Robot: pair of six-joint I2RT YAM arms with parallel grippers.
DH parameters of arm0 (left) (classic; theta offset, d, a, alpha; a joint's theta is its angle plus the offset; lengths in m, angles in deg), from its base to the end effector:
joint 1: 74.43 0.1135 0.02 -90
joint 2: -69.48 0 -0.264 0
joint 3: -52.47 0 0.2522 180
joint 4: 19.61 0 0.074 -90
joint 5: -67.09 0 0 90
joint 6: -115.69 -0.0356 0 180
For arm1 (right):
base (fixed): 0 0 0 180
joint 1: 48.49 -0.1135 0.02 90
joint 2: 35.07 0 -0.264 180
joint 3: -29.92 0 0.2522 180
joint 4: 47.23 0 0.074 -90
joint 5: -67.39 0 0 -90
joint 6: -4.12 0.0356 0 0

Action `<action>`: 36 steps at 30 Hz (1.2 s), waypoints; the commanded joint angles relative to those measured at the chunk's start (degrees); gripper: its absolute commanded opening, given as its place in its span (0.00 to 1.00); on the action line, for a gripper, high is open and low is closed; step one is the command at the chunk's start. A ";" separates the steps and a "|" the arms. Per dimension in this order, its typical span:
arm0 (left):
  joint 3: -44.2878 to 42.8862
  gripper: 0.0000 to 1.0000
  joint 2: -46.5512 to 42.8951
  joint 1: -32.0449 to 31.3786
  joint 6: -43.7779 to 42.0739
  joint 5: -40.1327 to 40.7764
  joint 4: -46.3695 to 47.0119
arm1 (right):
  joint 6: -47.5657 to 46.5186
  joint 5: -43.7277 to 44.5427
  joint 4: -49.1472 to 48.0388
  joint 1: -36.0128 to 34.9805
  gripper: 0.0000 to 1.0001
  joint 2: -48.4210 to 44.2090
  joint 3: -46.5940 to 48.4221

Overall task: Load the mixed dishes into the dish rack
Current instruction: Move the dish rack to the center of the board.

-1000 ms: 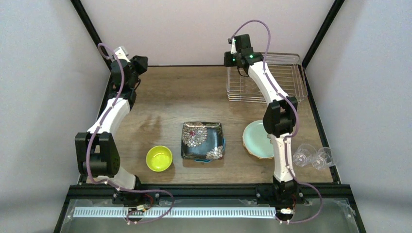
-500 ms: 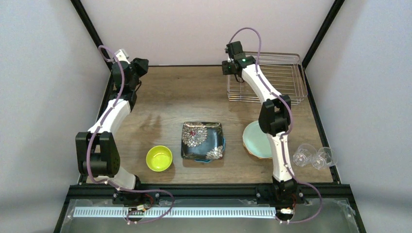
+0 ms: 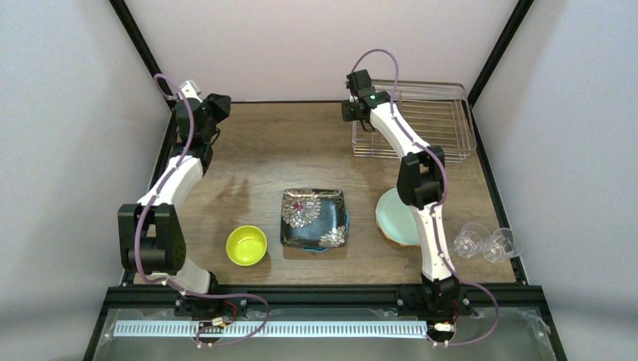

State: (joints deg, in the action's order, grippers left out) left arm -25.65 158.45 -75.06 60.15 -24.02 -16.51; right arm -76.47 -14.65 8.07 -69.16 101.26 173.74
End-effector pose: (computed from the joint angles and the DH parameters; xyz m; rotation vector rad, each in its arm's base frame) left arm 0.3715 -0.0048 0.3152 -0.4889 1.6580 -0.4709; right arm 0.5017 0.1840 0.2477 -0.1710 2.3900 0.0788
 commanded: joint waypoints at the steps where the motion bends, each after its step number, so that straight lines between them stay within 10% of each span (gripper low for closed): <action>1: 1.20 1.00 -0.26 0.18 0.52 0.23 1.21 | 0.05 0.88 0.38 -0.27 0.69 3.73 0.52; 18: 0.66 1.00 2.18 0.18 1.24 0.17 1.81 | 0.24 2.49 2.52 -2.34 0.09 8.09 5.92; 36: 1.95 1.00 1.88 -0.02 1.98 -3.01 0.62 | 2.47 4.05 3.37 -11.52 0.04 9.61 11.36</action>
State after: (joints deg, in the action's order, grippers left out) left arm -24.79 160.36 -75.06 61.70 -24.96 -15.51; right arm -75.11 -4.77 13.97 -74.93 109.83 182.00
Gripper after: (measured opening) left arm 0.995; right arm 0.088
